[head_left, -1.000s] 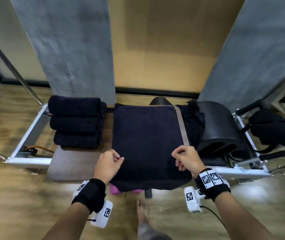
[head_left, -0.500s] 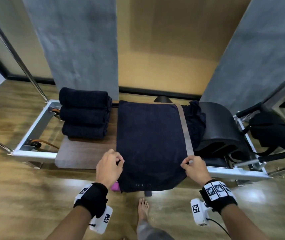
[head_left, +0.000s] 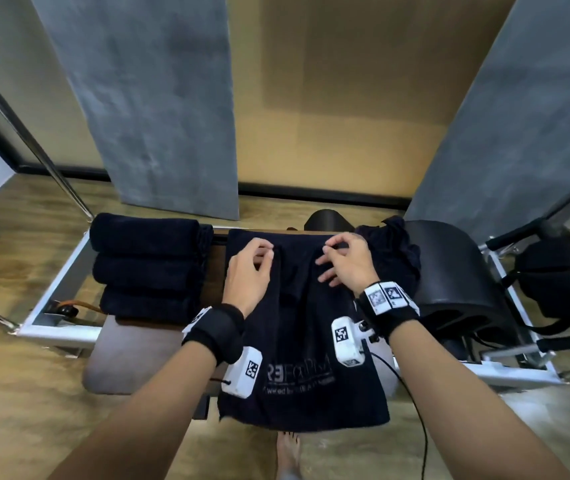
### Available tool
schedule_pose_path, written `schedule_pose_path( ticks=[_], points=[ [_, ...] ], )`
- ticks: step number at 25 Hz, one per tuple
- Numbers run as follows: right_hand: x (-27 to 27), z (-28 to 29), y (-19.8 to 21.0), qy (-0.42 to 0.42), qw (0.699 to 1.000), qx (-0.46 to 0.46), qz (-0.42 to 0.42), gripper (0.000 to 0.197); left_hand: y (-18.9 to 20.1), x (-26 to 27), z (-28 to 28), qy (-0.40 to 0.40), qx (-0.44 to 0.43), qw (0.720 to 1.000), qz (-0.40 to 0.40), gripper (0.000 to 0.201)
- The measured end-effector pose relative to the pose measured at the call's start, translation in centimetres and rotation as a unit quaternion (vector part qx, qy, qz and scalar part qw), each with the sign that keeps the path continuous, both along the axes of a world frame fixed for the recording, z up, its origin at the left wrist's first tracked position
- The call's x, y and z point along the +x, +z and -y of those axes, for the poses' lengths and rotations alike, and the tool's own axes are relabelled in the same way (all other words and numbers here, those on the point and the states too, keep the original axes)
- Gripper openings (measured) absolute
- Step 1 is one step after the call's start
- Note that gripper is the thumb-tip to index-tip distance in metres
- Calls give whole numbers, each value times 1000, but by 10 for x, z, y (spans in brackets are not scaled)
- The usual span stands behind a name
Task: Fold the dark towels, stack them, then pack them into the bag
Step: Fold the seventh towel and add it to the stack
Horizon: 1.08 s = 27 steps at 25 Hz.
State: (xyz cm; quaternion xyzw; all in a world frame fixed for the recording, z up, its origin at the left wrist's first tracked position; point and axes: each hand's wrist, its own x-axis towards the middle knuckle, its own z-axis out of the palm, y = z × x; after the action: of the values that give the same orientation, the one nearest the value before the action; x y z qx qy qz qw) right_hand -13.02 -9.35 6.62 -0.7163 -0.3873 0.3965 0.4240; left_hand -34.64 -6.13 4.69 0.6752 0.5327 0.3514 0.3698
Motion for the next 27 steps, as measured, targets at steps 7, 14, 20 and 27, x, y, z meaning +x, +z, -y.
schedule_pose_path(
  ticks=[7, 14, 20, 27],
  points=[
    [30, 78, -70, -10, 982, -146, 121, 25, -68, -55, 47, 46, -100, 974, -199, 23],
    [21, 123, -83, -50, 983, -174, -1, 18, -71, -66, 82, 94, -135, 984, -71, 14],
    [13, 135, -62, -111, 991, 0, -69, 34, -60, -77, 94, 70, -113, 989, 57, 46],
    [-5, 192, -91, 91, 956, -20, 280, 13, -86, -116, 143, -118, -2, 967, -224, 27]
  ],
)
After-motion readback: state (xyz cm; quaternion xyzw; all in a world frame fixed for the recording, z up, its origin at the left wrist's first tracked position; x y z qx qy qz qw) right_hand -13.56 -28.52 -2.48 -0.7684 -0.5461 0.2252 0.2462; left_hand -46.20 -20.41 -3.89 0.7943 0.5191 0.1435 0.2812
